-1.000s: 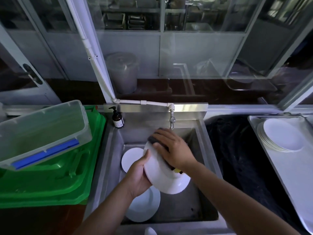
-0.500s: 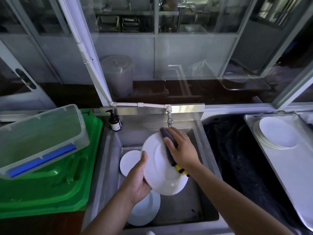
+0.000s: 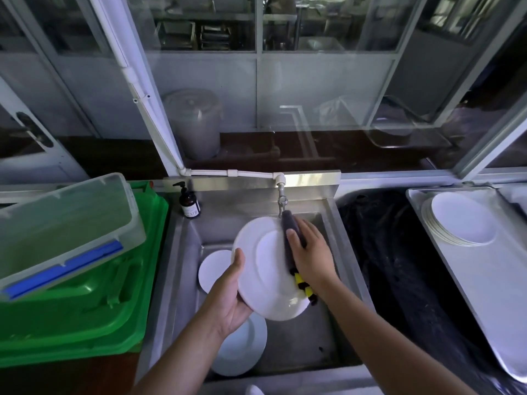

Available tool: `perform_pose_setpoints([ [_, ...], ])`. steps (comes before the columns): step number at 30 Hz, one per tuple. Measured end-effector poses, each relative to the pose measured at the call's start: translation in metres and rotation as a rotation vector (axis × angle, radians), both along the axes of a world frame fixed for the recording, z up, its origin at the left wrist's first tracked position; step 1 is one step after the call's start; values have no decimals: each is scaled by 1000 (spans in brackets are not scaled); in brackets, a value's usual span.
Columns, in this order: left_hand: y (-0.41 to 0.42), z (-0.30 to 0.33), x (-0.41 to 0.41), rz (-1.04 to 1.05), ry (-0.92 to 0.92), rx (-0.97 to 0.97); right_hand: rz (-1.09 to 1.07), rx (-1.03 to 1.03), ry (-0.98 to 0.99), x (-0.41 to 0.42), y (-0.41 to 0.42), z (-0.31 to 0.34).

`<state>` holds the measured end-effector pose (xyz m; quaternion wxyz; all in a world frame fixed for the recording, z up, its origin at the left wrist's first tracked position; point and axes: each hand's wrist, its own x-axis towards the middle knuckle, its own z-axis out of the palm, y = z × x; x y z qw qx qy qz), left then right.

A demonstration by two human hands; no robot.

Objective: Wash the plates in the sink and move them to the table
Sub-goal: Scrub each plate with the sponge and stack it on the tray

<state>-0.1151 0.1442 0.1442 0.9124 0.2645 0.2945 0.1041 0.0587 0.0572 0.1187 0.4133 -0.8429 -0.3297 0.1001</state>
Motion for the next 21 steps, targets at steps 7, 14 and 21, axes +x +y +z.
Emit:
perform_pose_setpoints([
  [7,9,-4,9,55,-62,-76,397,138,-399,-61,-9,-15],
  [14,14,-3,2,105,-8,-46,80,72,42,-8,-12,-21],
  [21,4,1,1,22,63,70,-11,3,226,10,25,-9],
])
